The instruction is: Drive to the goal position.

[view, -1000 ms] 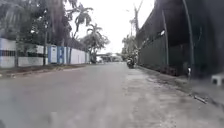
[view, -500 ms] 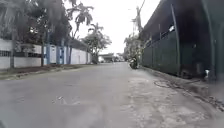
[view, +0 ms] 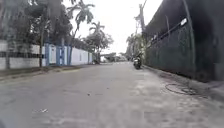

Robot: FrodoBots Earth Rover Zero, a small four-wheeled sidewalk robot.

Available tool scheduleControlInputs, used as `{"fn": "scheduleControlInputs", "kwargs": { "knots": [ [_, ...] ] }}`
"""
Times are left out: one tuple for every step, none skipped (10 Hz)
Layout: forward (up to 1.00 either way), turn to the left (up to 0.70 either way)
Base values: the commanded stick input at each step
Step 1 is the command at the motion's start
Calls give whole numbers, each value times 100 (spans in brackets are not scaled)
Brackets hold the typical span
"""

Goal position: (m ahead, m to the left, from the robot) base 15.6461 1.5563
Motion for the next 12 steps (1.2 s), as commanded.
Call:
{"fn": "scheduleControlInputs", "kwargs": {
  "knots": [
    [100, 4],
    [100, 4],
    [100, 4],
    [100, 4],
    [100, 4],
    [100, 4],
    [100, 4],
    [100, 4],
    [100, 4],
    [100, 4],
    [100, 4],
    [100, 4]
  ]
}}
